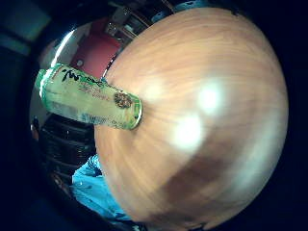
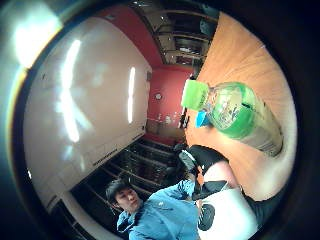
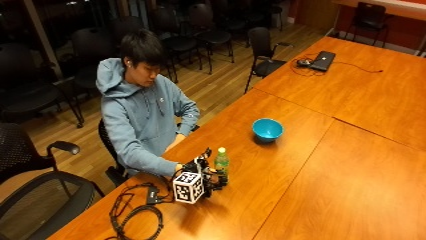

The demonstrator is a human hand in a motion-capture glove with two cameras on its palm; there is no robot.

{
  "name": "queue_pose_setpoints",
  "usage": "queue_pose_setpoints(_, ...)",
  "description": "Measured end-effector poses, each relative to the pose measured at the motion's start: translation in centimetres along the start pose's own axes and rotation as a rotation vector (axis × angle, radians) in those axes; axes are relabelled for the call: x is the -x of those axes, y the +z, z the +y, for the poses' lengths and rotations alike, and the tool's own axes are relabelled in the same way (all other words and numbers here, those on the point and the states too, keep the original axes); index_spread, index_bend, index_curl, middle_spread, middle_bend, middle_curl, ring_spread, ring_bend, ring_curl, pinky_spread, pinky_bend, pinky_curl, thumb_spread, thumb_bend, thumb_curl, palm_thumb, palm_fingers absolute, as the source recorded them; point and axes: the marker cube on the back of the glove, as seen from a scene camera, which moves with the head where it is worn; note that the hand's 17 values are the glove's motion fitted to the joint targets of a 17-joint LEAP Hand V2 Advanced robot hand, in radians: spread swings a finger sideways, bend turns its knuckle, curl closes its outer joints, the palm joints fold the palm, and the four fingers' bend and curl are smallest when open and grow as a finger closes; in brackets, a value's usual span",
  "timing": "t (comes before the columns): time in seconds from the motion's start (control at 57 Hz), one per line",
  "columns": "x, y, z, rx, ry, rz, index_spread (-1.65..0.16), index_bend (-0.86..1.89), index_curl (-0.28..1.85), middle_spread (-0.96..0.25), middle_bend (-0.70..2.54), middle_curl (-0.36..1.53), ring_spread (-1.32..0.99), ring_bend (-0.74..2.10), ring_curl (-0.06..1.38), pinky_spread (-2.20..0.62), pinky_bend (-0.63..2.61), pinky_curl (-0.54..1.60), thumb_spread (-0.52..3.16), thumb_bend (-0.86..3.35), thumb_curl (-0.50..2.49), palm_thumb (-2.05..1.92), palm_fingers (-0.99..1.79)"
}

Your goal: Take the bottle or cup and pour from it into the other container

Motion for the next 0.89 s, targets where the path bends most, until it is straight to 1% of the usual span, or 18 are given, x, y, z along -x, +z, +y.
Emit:
queue_pose_setpoints(0.263,-0.6,3.7,-0.8,-0.005,-0.006,-0.116,-0.37,0.12,0.17,0.03,0.23,0.34,0.09,0.52,0.3,0.23,0.75,0.3,0.82,-0.03,0.34,0.71,0.08)
queue_pose_setpoints(0.456,-1.0,6.7,-1.7,-0.072,-0.019,-0.157,-0.34,0.15,0.19,0.06,0.21,0.34,0.13,0.54,0.3,0.23,0.73,0.29,0.8,-0.02,0.35,0.75,0.13)
queue_pose_setpoints(0.579,-0.8,7.7,-2.6,-0.146,-0.019,-0.175,-0.26,0.17,0.22,0.09,0.24,0.34,0.12,0.58,0.3,0.21,0.66,0.26,0.78,-0.01,0.37,0.84,0.39)
queue_pose_setpoints(0.632,-0.7,8.2,-2.8,-0.166,-0.019,-0.169,-0.21,0.2,0.25,0.07,0.33,0.37,0.08,0.57,0.29,0.18,0.59,0.23,0.76,0.01,0.39,0.92,0.65)
queue_pose_setpoints(0.667,-0.7,8.5,-3.0,-0.167,-0.019,-0.167,-0.19,0.21,0.27,0.05,0.35,0.38,0.06,0.56,0.3,0.16,0.56,0.23,0.75,0.01,0.4,0.94,0.73)
queue_pose_setpoints(0.719,-0.4,8.8,-3.3,-0.161,-0.018,-0.168,-0.18,0.21,0.29,0.02,0.42,0.4,0.0,0.55,0.3,0.08,0.49,0.22,0.73,0.02,0.43,1.0,0.93)
queue_pose_setpoints(0.895,-0.2,10.2,-4.2,-0.149,-0.014,-0.164,-0.17,0.13,0.32,-0.04,0.35,0.43,-0.12,0.54,0.36,-0.11,0.52,0.27,0.5,-0.02,0.52,1.06,1.06)
